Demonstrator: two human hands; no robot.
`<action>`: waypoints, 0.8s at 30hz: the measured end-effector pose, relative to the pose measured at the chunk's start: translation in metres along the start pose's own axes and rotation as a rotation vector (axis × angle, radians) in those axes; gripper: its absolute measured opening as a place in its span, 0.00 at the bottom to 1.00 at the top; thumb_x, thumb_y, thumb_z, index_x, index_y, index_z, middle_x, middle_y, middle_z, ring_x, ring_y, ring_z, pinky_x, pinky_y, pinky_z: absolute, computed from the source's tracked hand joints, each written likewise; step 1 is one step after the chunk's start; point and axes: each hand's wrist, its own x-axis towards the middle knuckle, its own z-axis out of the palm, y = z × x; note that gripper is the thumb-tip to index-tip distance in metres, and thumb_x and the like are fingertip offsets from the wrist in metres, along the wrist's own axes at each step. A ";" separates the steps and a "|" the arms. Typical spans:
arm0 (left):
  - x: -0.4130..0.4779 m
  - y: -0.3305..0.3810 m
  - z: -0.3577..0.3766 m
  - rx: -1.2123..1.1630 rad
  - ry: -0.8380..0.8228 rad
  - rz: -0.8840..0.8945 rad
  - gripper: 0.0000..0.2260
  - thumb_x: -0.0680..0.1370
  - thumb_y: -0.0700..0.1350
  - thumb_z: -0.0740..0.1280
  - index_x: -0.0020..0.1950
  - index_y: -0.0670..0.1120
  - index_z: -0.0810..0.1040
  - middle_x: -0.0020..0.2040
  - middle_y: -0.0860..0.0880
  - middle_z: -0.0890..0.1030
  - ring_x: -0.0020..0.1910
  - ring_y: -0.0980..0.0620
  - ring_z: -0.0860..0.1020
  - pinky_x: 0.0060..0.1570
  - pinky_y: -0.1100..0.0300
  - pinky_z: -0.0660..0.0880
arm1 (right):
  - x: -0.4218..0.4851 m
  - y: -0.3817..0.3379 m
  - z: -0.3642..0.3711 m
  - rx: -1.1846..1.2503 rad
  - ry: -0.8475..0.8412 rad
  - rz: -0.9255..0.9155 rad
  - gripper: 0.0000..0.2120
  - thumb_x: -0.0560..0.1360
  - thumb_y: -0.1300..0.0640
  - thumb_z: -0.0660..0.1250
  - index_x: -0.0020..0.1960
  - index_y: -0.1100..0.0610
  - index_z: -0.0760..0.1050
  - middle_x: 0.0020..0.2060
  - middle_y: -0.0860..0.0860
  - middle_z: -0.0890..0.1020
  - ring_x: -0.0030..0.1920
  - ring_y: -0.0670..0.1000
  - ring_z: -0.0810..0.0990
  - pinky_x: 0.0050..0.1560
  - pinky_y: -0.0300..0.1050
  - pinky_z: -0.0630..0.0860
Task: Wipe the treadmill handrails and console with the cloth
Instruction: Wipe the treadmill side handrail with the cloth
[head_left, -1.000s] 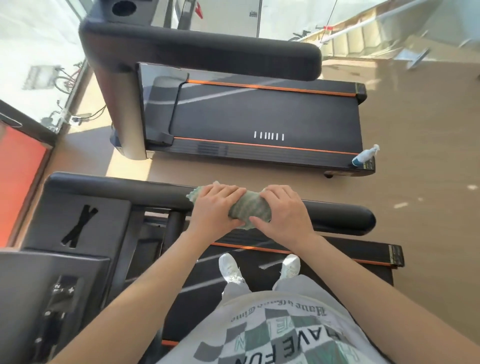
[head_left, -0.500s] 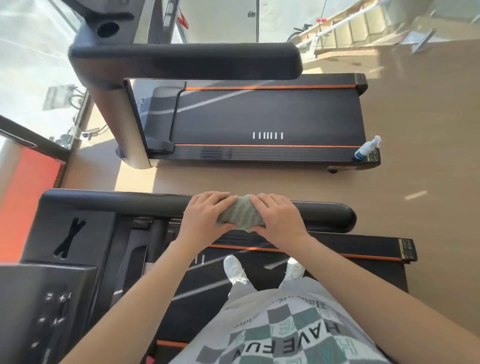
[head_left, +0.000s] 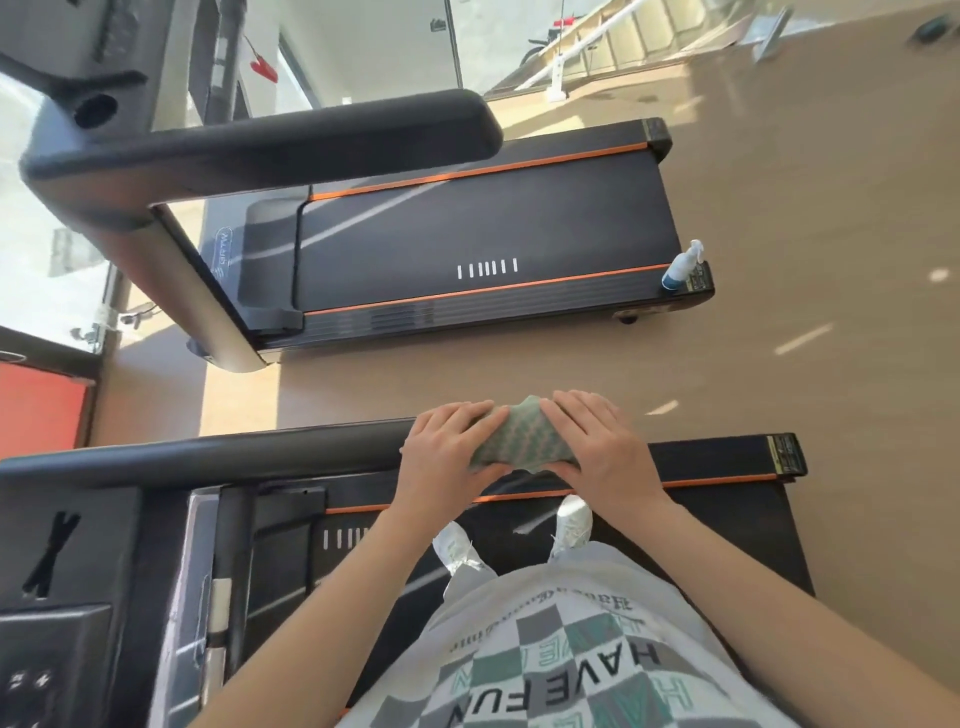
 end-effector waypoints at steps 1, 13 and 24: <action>0.005 0.009 0.003 -0.004 -0.017 0.012 0.30 0.67 0.61 0.77 0.68 0.54 0.79 0.64 0.54 0.81 0.59 0.48 0.79 0.60 0.50 0.73 | -0.005 0.009 -0.003 0.045 -0.002 0.034 0.39 0.65 0.53 0.81 0.72 0.58 0.72 0.67 0.56 0.78 0.68 0.58 0.75 0.68 0.56 0.74; 0.064 0.082 0.025 0.044 -0.193 0.135 0.28 0.70 0.61 0.70 0.69 0.55 0.78 0.64 0.54 0.81 0.56 0.48 0.80 0.52 0.53 0.76 | -0.047 0.083 0.001 0.586 -0.156 0.414 0.32 0.76 0.61 0.73 0.77 0.52 0.67 0.70 0.49 0.77 0.67 0.49 0.77 0.67 0.45 0.74; 0.127 0.086 0.012 -0.200 -0.702 0.010 0.20 0.81 0.62 0.62 0.70 0.59 0.77 0.57 0.55 0.82 0.52 0.50 0.79 0.51 0.53 0.75 | -0.043 0.104 -0.018 0.742 -0.197 0.681 0.32 0.74 0.71 0.63 0.74 0.49 0.72 0.64 0.46 0.80 0.64 0.45 0.76 0.64 0.37 0.72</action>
